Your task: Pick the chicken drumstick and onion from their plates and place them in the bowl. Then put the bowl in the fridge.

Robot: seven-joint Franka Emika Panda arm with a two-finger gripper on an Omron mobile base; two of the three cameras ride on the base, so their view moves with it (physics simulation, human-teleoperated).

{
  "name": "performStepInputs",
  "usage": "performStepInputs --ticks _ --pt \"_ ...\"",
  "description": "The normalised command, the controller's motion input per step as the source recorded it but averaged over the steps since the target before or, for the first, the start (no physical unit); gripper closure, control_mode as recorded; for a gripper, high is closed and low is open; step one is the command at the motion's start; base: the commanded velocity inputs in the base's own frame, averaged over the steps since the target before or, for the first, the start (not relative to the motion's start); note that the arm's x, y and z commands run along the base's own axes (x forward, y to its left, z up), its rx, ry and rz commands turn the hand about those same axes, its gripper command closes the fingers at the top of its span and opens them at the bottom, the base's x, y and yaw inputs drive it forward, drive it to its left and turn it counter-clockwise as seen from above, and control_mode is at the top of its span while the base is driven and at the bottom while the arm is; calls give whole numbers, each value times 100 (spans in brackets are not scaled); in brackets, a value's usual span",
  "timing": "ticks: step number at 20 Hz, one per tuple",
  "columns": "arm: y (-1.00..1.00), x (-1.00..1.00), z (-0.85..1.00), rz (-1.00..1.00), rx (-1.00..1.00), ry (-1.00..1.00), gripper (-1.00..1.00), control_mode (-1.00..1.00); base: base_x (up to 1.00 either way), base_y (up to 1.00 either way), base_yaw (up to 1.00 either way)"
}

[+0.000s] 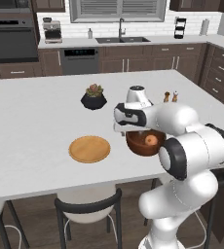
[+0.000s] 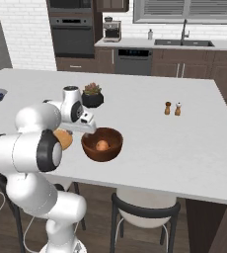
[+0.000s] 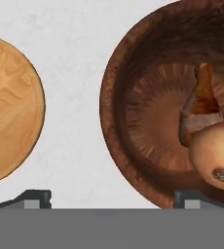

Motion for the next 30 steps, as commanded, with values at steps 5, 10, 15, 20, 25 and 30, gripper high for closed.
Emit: performStepInputs --ticks 5,10,15,20,25,30 --pt "0 17 -34 0 0 1 -100 -100 0 0 0" --pt "-1 19 -37 0 1 1 -100 -100 0 0 0" --pt "-2 20 -32 0 0 2 -100 -100 0 0 0" --pt "0 16 -20 0 0 1 -100 -100 0 0 0" --pt "0 1 -23 0 0 0 -100 -100 0 0 0" --pt "0 0 -4 0 0 0 100 -100 0 0 0"
